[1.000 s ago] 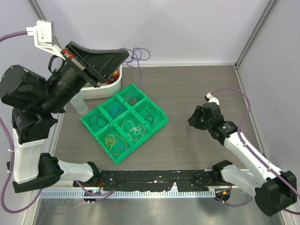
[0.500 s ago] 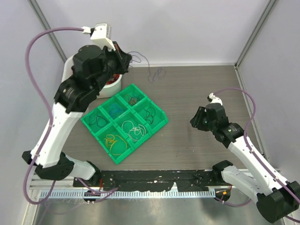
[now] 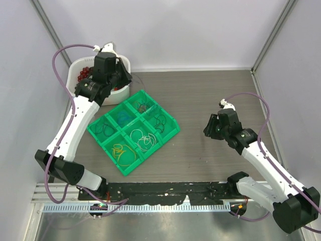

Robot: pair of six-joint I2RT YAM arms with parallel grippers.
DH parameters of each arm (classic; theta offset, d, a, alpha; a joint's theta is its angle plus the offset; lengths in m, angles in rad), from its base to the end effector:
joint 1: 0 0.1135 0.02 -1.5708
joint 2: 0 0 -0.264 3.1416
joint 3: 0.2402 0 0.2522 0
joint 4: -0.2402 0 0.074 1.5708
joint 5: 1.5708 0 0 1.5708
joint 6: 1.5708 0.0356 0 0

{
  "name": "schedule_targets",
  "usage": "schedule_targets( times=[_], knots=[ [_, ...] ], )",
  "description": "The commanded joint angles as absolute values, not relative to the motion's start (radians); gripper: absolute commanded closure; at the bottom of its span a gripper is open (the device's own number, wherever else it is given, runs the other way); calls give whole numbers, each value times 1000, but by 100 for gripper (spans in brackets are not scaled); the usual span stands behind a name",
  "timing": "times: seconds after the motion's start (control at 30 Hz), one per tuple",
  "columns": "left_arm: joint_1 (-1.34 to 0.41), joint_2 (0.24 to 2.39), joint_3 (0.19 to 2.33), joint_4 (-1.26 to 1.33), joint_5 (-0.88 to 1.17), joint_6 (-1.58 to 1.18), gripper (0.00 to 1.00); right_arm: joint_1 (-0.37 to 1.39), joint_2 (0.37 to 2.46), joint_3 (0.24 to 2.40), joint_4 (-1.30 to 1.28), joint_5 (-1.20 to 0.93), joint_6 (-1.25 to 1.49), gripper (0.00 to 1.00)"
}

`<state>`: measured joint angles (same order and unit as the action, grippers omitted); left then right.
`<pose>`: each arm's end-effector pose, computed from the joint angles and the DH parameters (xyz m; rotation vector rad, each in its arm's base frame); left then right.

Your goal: Untangle the cables

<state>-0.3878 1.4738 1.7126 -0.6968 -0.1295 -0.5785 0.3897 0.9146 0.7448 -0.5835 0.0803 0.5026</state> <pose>0.2945 -0.1153 0.4442 -0.2783 2.0391 -0.4761 0.1772 0.0697 0.2655 0.1733 2.3417 0.3537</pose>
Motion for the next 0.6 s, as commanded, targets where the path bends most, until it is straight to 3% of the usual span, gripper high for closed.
schedule_targets(
  times=[0.0, 0.57],
  knots=[
    [-388, 1444, 1759, -647, -129, -594, 100, 380, 948, 796, -557, 77, 476, 59],
    [-370, 1526, 2132, -724, -124, -535, 100, 348, 1003, 773, -500, 40, 492, 60]
  ],
)
